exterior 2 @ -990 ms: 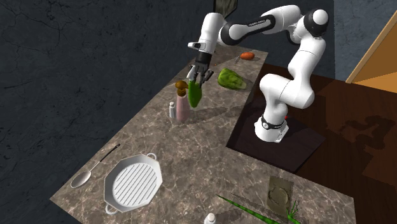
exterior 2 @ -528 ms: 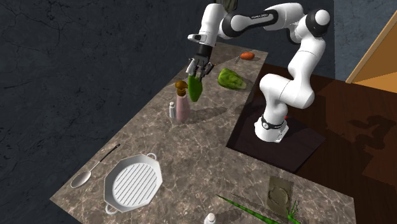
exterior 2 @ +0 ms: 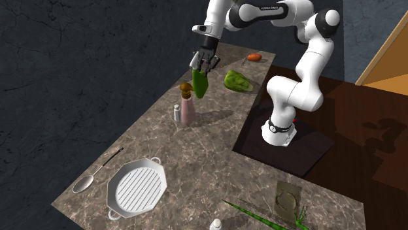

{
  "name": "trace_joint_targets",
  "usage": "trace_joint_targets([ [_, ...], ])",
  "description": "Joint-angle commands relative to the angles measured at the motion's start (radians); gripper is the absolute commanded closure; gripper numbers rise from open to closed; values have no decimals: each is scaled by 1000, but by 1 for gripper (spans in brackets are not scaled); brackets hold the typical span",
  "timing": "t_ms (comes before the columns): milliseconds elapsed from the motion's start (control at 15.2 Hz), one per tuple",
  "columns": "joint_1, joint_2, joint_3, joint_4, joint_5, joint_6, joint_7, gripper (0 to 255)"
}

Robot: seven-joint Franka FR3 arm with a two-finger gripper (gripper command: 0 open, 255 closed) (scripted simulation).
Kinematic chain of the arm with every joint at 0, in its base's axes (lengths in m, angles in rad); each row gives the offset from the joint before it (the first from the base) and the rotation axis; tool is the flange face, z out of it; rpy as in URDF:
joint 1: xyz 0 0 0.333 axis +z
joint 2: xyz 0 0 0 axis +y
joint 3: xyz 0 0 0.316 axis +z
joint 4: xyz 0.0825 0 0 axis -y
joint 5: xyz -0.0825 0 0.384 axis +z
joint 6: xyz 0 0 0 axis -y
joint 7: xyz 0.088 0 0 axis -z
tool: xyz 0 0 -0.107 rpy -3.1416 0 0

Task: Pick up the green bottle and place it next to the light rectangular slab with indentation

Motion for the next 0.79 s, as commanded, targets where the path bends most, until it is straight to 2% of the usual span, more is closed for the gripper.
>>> trace_joint_targets([
  [0, 2, 2, 15, 21, 9, -21, 8, 255],
  [726, 32, 31, 74, 163, 52, -136, 41, 255],
])
